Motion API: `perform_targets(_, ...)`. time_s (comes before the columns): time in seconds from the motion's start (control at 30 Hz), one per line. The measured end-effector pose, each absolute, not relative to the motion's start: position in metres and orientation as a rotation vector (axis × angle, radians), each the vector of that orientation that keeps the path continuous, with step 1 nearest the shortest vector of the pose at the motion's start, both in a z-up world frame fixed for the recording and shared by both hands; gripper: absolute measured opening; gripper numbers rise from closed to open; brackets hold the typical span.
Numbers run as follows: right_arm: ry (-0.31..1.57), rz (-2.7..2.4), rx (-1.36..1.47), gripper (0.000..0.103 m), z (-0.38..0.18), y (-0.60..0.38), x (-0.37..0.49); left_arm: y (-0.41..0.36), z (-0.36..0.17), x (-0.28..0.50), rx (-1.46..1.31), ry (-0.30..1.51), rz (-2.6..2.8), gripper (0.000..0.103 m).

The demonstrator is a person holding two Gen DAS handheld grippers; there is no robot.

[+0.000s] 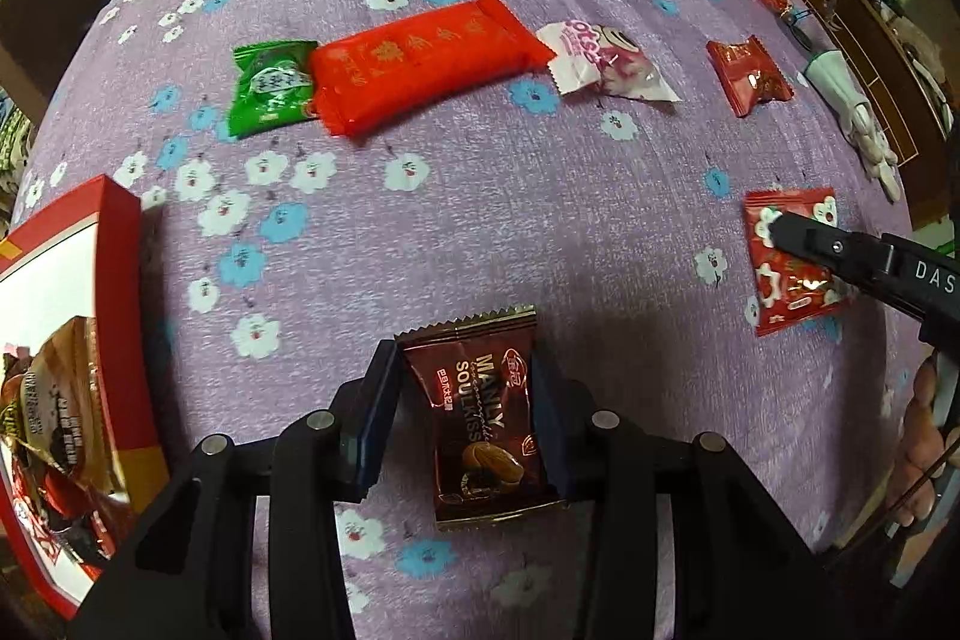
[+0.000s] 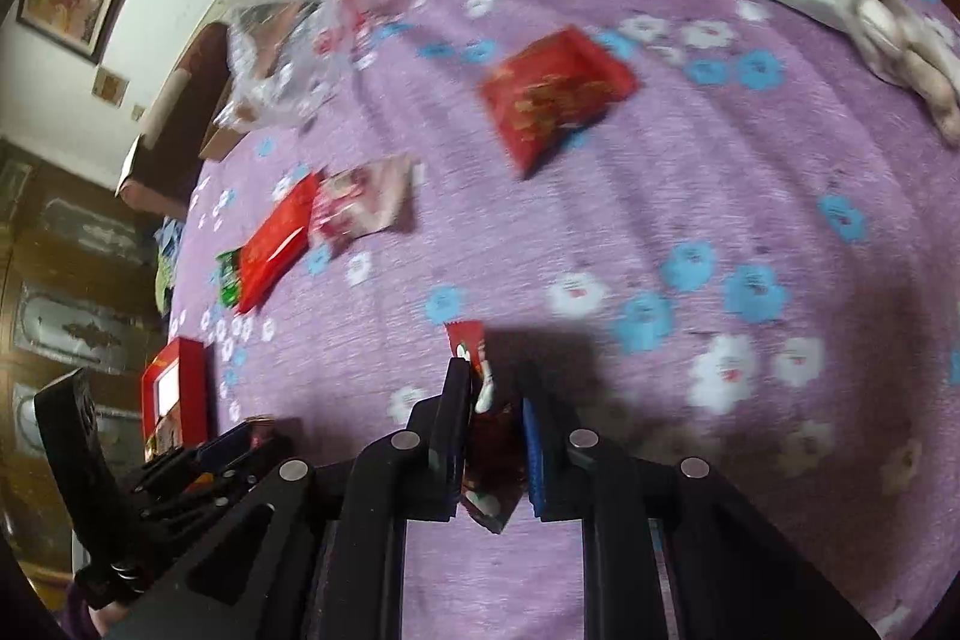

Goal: Organize snacks
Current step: 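Grasp the brown Mamy packet with the left tool while the right tool grasps the red flower packet, then carry both packets over the white tray and open both tools to release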

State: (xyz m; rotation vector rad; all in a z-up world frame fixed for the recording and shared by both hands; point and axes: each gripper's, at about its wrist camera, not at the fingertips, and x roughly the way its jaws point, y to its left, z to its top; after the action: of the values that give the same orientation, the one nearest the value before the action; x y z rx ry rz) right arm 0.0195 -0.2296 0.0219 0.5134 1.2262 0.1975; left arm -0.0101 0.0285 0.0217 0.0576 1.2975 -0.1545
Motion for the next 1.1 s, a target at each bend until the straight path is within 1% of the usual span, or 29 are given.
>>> perform_targets(0.73, 1.224, 0.509, 0.336, 0.012, 0.056, -0.097, 0.031, 0.114, 0.06, -0.036, -0.055, 1.187, -0.003, 0.04)
perform_targets(1.1, 1.196, 0.688, 0.249, 0.012, 0.084, -0.002, 0.041, 0.17, 0.076, -0.054, -0.106, 1.13, 0.11, 0.04)
